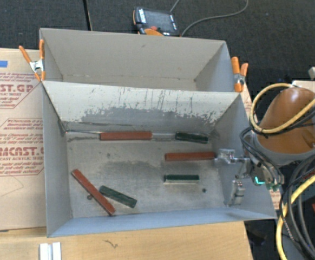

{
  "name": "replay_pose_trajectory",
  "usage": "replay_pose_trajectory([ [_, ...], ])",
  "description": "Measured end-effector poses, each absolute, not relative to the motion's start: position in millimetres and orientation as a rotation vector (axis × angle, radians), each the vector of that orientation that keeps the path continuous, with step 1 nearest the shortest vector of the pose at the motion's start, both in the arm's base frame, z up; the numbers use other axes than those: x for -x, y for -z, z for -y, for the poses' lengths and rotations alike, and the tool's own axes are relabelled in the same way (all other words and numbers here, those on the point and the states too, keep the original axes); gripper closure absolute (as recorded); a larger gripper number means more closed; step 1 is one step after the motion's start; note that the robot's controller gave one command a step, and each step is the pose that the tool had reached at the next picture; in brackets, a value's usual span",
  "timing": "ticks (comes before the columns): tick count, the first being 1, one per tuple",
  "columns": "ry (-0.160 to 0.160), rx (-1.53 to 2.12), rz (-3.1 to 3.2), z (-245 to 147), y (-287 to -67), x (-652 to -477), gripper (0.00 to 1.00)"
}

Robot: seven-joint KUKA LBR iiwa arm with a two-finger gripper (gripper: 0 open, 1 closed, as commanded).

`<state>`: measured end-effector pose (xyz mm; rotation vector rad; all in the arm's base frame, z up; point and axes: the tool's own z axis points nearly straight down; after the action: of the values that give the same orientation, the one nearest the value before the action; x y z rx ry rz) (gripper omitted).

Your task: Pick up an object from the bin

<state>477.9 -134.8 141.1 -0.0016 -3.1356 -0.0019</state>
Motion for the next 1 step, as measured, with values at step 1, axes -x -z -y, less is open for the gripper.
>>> replay_pose_trajectory([
  [1, 0.006, 0.026, 3.144, 66.0, -66.4, -541.7, 0.0],
])
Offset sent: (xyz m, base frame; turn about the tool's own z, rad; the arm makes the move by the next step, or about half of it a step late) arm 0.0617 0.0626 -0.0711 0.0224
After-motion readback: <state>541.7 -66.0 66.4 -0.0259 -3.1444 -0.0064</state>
